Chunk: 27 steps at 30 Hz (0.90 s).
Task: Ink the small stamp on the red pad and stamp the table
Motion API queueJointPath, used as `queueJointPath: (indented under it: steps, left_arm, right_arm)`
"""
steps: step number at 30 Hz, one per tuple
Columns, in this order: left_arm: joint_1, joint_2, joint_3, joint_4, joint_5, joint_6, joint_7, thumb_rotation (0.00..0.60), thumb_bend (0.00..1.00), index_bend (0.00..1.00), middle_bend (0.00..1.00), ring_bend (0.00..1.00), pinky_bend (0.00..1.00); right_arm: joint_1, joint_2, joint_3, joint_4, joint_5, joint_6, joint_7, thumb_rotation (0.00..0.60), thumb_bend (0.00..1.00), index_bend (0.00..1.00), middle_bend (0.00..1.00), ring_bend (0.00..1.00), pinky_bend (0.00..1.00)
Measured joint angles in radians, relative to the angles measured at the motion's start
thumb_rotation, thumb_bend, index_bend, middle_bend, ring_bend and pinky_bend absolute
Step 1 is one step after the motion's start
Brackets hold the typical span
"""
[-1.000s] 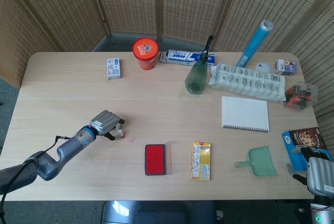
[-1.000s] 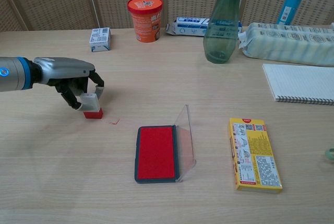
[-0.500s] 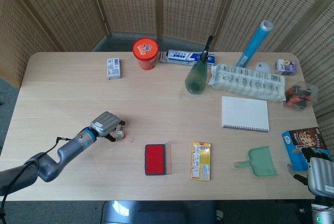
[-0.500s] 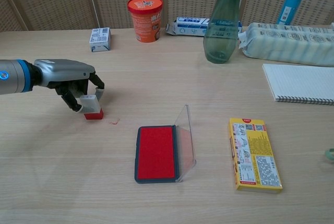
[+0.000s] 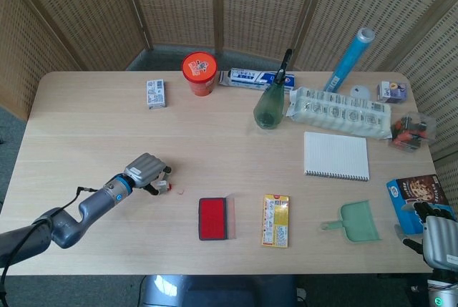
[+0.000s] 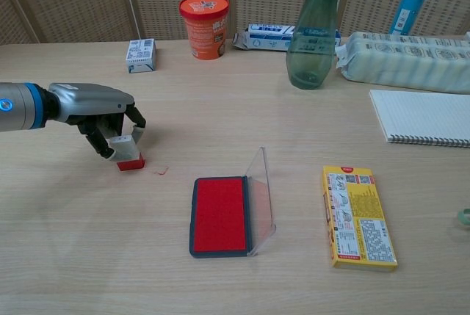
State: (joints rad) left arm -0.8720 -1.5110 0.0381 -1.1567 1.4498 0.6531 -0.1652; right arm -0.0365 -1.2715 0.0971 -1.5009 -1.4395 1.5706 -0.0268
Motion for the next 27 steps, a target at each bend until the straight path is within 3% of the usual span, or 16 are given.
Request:
queueJointPath:
  steps: [6,21,27]
  left_arm:
    - [-0.002,0.005,-0.002,-0.004,-0.005,-0.010,0.012,0.521,0.31,0.58,1.00,1.00,0.93]
    - [-0.007,0.017,-0.009,-0.018,-0.020,-0.035,0.041,0.512,0.29,0.41,1.00,1.00,0.93]
    - [-0.012,0.023,-0.011,-0.025,-0.028,-0.049,0.053,0.510,0.29,0.41,1.00,1.00,0.93]
  right_arm:
    - [0.000,0.000,0.000,0.000,-0.001,0.002,-0.001,0.591,0.26,0.45,0.45,0.47,0.38]
    - [-0.002,0.001,0.001,0.001,-0.001,0.006,0.003,0.586,0.26,0.45,0.45,0.48,0.38]
    - [-0.002,0.001,0.001,0.002,0.000,0.006,0.004,0.591,0.26,0.45,0.45,0.48,0.38]
